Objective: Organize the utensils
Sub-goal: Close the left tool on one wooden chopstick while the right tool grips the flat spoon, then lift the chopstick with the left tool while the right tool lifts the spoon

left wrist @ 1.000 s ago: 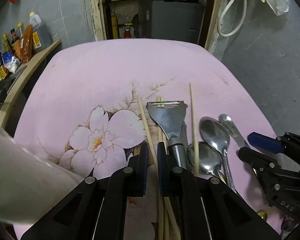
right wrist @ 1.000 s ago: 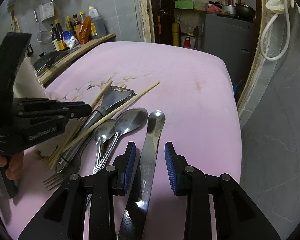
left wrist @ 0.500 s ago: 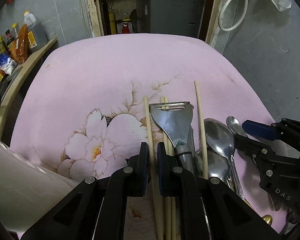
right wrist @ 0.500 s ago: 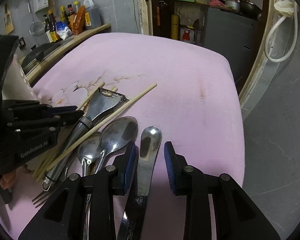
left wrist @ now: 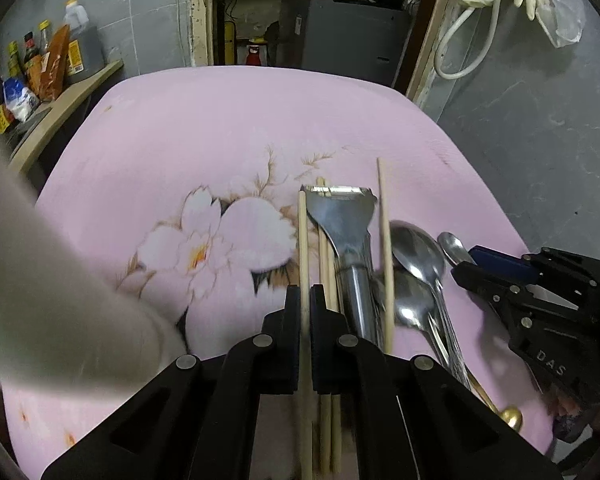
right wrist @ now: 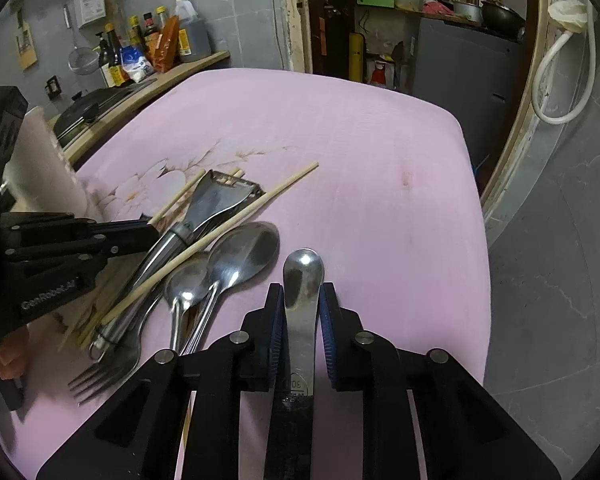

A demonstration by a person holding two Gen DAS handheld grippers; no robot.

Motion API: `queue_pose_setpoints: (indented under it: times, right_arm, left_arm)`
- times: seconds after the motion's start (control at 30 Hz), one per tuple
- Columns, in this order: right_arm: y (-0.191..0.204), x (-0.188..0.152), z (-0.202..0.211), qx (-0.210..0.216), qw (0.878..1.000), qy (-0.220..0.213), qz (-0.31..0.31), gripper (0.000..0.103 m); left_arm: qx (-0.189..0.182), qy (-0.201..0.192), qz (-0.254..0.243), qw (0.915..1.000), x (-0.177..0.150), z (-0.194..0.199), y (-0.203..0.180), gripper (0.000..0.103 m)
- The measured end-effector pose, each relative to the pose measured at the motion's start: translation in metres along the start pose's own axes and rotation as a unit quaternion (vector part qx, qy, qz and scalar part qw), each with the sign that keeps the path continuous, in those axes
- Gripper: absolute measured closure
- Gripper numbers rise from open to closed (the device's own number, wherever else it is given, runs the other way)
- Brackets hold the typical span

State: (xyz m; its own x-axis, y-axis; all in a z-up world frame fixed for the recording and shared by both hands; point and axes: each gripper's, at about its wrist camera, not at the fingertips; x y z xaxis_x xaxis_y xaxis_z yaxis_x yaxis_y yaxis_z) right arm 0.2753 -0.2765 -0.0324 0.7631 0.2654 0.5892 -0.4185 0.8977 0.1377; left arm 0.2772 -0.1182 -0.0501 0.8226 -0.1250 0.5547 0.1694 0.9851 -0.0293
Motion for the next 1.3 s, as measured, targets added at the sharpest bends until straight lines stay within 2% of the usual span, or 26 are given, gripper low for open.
queue_pose_setpoints:
  times: [0.3,0.53,0.63,0.7,0.77,0.9,1.07,1.23,1.3]
  right_arm:
    - [0.015,-0.027,0.030,0.032,0.999,-0.013,-0.010,0.087]
    - [0.027,-0.034,0.031,0.013,1.000,-0.014,-0.004,0.087]
    - [0.026,-0.033,0.030,0.003,1.000,-0.007,0.002,0.083]
    - [0.029,-0.030,0.027,0.002,1.000,0.001,0.010,0.074]
    - [0.032,-0.028,0.024,-0.004,1.000,0.010,0.022,0.072]
    - [0.037,-0.025,0.014,-0.027,0.998,0.026,0.056,0.072]
    - [0.029,-0.020,0.010,-0.005,0.997,0.042,0.062,0.071]
    - [0.033,-0.022,0.010,-0.011,0.996,0.046,0.073,0.071]
    - [0.036,-0.024,0.011,-0.020,0.996,0.040,0.074,0.076]
  left_arm:
    - [-0.034,-0.009,0.043,0.9985,-0.039,0.043,0.024,0.100]
    - [-0.026,0.004,0.067,0.9974,-0.052,0.045,0.036,0.100]
    - [-0.027,0.015,0.065,0.9974,-0.054,0.045,0.043,0.100]
    - [-0.032,0.025,0.062,0.9972,-0.051,0.044,0.045,0.100]
    - [-0.035,0.034,0.054,0.9974,-0.052,0.043,0.049,0.099]
    - [-0.045,0.059,0.024,0.9970,-0.043,0.039,0.047,0.098]
    - [-0.074,0.089,0.014,0.9931,-0.034,0.031,0.054,0.098]
    - [-0.074,0.084,0.004,0.9938,-0.037,0.030,0.054,0.098]
    - [-0.067,0.072,0.001,0.9951,-0.039,0.031,0.051,0.099]
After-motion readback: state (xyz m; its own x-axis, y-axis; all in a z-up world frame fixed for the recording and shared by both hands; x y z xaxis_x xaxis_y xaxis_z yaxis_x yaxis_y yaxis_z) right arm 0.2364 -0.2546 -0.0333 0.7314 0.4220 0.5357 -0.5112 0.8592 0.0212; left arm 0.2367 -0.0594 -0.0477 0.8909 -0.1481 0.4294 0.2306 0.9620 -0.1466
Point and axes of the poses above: each gripper's, at about its wrist camera, not at the fingertips, and z roughly against the way its jaws point, y to its left, x to its top, and after that the axes turned 6 degrees about x, right-handed
